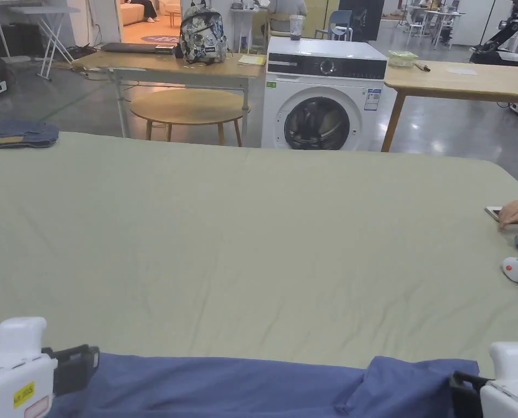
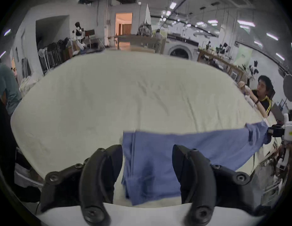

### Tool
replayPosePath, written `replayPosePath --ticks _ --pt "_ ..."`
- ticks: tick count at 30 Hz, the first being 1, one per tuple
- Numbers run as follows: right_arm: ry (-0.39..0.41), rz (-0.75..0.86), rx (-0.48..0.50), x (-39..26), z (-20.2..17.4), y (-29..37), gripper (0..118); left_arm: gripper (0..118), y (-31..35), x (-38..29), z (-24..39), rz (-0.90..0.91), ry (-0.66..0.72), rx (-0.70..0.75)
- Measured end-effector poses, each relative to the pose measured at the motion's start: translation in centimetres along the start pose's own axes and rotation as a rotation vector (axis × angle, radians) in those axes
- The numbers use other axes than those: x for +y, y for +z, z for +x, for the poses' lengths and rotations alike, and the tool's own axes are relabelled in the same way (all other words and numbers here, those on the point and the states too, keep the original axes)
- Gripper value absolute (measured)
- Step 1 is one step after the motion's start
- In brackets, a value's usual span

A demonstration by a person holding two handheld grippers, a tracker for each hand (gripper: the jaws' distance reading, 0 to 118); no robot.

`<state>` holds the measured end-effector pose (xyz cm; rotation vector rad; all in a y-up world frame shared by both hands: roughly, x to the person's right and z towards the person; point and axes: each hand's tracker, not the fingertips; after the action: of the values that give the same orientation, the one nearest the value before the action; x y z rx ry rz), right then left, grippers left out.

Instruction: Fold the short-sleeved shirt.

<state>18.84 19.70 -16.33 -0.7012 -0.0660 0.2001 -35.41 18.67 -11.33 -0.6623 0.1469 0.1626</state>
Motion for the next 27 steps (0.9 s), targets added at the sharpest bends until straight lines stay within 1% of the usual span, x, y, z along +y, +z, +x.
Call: replayPosePath --ticks 2,3,5,6,8,10,11,13,15,18,19,20,21,22,23,24,25,26,27 --pt "-0.010 0.050 -0.011 0.7 -0.9 0.7 74 63 0.1 0.5 1.2 0.055 -0.004 -0.009" --pt "-0.005 0.051 -0.013 1.0 -1.4 0.9 74 63 0.1 0.8 1.7 0.071 -0.003 -0.016" --pt "0.025 0.011 -0.041 1.2 -1.8 -0.3 74 63 -0.2 1.2 2.5 0.078 -0.002 -0.024" --pt "0.027 -0.006 -0.054 1.3 -2.0 -0.5 74 63 -0.3 1.3 2.8 0.080 -0.003 -0.031" --pt "0.002 0.013 -0.024 1.3 -1.9 -0.2 74 63 -0.3 1.6 3.5 0.090 -0.001 -0.047" --pt "-0.043 0.077 0.050 1.5 -2.0 0.2 74 63 -0.4 1.7 4.0 0.124 -0.005 -0.064" --pt "-0.057 0.108 0.066 1.6 -2.3 0.4 73 63 -0.4 1.8 4.3 0.143 -0.013 -0.059" --pt "-0.087 0.239 0.105 1.8 -3.2 1.4 72 63 -0.3 1.9 4.9 0.205 -0.035 -0.021" --pt "-0.116 0.343 0.124 2.3 -4.4 1.9 72 62 0.0 1.9 5.4 0.269 -0.040 -0.010" --pt "-0.149 0.459 0.165 3.2 -6.4 2.5 71 41 0.6 2.0 6.7 0.353 -0.078 0.038" --pt "-0.154 0.500 0.161 3.5 -7.1 2.8 66 35 0.8 2.1 7.1 0.379 -0.091 0.051" --pt "-0.155 0.531 0.151 3.9 -7.8 2.9 45 31 0.9 2.2 7.3 0.399 -0.092 0.062" --pt "-0.143 0.555 0.120 4.1 -8.5 3.1 16 27 1.1 2.3 7.6 0.426 -0.091 0.070" --pt "-0.144 0.564 0.126 4.3 -9.0 3.2 9 19 1.3 2.4 7.8 0.440 -0.090 0.075" --pt "-0.157 0.575 0.161 4.6 -9.1 3.4 9 13 1.4 2.4 7.9 0.455 -0.092 0.088" --pt "-0.167 0.580 0.165 4.9 -9.7 3.2 6 8 1.6 2.5 8.0 0.477 -0.097 0.105" --pt "-0.175 0.588 0.149 5.0 -10.2 3.3 0 4 1.7 2.6 8.1 0.498 -0.104 0.102" --pt "-0.183 0.592 0.150 5.2 -10.4 3.4 0 0 1.8 2.6 8.1 0.507 -0.098 0.116" --pt "-0.193 0.598 0.157 5.4 -10.5 3.4 0 0 2.1 2.6 8.1 0.522 -0.088 0.122"
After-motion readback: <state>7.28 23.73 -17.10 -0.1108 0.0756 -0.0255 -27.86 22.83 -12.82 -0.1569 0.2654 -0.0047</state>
